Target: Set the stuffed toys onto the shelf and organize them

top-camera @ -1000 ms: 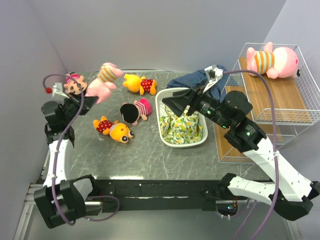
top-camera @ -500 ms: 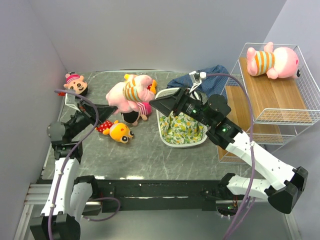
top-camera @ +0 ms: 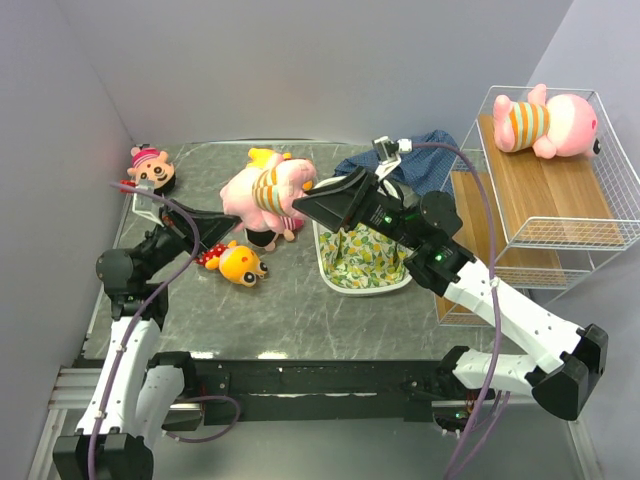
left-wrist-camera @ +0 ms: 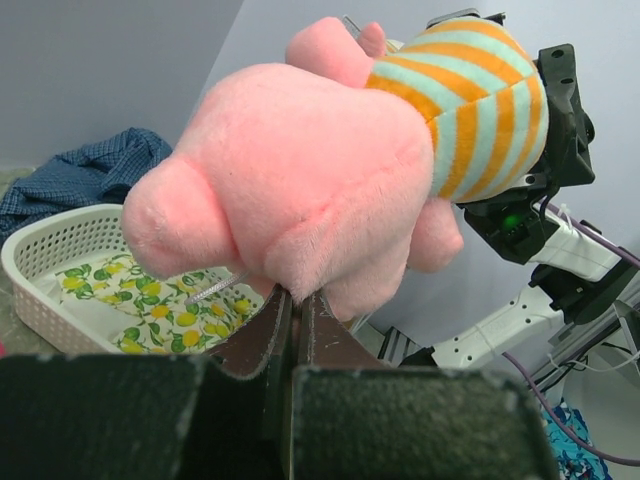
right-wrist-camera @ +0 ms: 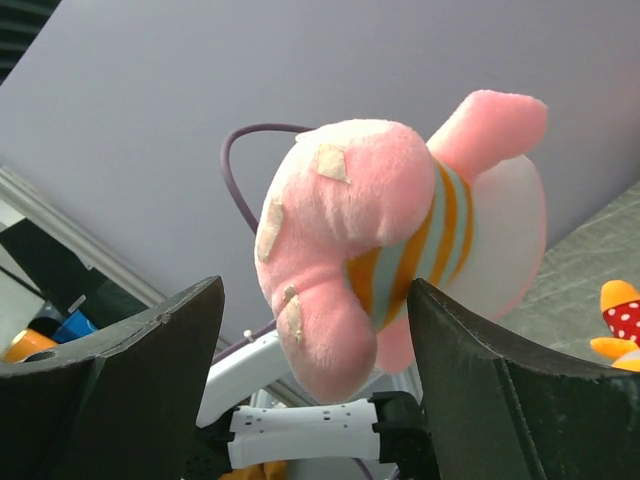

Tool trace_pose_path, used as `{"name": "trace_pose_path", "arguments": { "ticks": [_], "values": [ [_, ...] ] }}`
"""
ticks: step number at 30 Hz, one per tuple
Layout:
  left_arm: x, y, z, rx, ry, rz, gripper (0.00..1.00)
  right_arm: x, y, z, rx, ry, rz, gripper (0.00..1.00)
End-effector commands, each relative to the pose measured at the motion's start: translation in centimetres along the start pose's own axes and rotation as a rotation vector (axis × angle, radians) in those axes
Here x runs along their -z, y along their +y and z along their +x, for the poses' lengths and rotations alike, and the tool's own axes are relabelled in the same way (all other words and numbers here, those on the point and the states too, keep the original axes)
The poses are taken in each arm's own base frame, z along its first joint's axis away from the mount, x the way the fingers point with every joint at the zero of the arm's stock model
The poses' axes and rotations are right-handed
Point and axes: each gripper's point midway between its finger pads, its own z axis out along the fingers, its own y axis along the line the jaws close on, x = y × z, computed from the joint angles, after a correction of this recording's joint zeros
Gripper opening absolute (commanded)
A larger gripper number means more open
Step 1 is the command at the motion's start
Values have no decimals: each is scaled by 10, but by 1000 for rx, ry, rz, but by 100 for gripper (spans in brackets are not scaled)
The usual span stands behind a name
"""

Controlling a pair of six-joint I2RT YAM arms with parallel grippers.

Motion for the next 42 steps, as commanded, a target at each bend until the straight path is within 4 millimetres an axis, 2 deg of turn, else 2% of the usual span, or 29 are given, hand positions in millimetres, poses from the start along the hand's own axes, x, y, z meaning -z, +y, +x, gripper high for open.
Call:
{"name": "trace_pose_path", "arguments": {
  "ticks": [1, 4, 7, 8, 13, 14, 15, 16, 17, 19, 20, 21, 22, 23, 24, 25, 26, 28, 29, 30, 31, 32, 35, 36, 38, 39, 40, 41, 42],
  "values": [
    [0, -16, -6, -57, -34, 51, 1, -3, 37, -17, 21, -42, -105, 80],
    [-1, -16, -5, -58, -30, 50, 1, -4, 41, -18, 6, -49, -123, 72],
    [0, -16, -3, -62, -29, 50, 1, -5, 46, -21, 4, -62, -139, 53],
    [0, -15, -1, -62, -27, 51, 1, -5, 48, -22, 3, -70, -148, 40],
    [1, -12, 4, -51, -20, 46, 1, -3, 54, -26, 41, -95, -166, 13],
    [1, -11, 5, -49, -20, 43, 2, -2, 56, -26, 50, -90, -167, 3],
    [1, -11, 5, -47, -18, 39, 9, -2, 57, -26, 56, -88, -169, 0],
    [1, -11, 4, -49, -19, 38, 16, -2, 60, -27, 73, -87, -178, 0],
    [1, -11, 4, -51, -21, 35, 29, -2, 62, -27, 82, -81, -179, 0],
    [1, -12, 1, -53, -21, 26, 46, -2, 69, -32, 132, -82, -189, 0],
    [0, -11, 0, -63, -21, 19, 56, -3, 65, -30, 145, -64, -163, 0],
    [-1, -10, -1, -65, -20, 9, 74, -2, 66, -32, 170, -63, -152, 0],
    [-2, -10, -4, -52, -10, -10, 81, -2, 72, -39, 235, -72, -150, 0],
    [-3, -8, -6, -77, -7, -20, 97, -2, 66, -38, 252, -50, -106, 0],
    [-4, -6, -7, -80, -1, -36, 99, -1, 66, -39, 284, -41, -87, 0],
    [-4, -4, -8, -65, 11, -67, 97, -1, 76, -50, 374, -54, -89, 0],
    [-4, 3, -10, -96, 5, -100, 96, 1, 64, -50, 392, -30, -10, 0],
    [0, 11, -11, -121, 7, -160, 96, 7, 72, -71, 526, -59, 37, 0],
    [1, 16, -13, -132, -6, -188, 96, 12, 64, -69, 547, -29, 94, 0],
    [2, 16, -14, -143, -14, -203, 96, 17, 60, -80, 587, -53, 154, 0],
    [3, 21, -14, -158, -13, -223, 96, 23, 69, -96, 680, -76, 176, 0],
    [5, 26, -11, -148, -8, -247, 96, 29, 60, -95, 707, -45, 235, 0],
    [12, 45, -9, -167, -27, -333, 96, 47, 54, -116, 886, -27, 358, 0],
    [15, 52, -8, -175, -37, -362, 96, 56, 61, -138, 1000, -54, 417, 0],
    [16, 55, -7, -163, -30, -376, 97, 71, 45, -154, 1058, -29, 580, 0],
    [15, 56, -14, -175, -43, -393, 96, 80, 56, -173, 1120, -60, 626, 0],
    [15, 59, -15, -151, -55, -412, 96, 95, 47, -184, 1141, -63, 743, 0],
    [17, 65, -17, -129, -72, -448, 96, 100, 44, -191, 1162, -62, 795, 0],
    [18, 69, -18, -101, -79, -478, 96, 111, 49, -203, 1201, -81, 850, 0]
  ]
}}
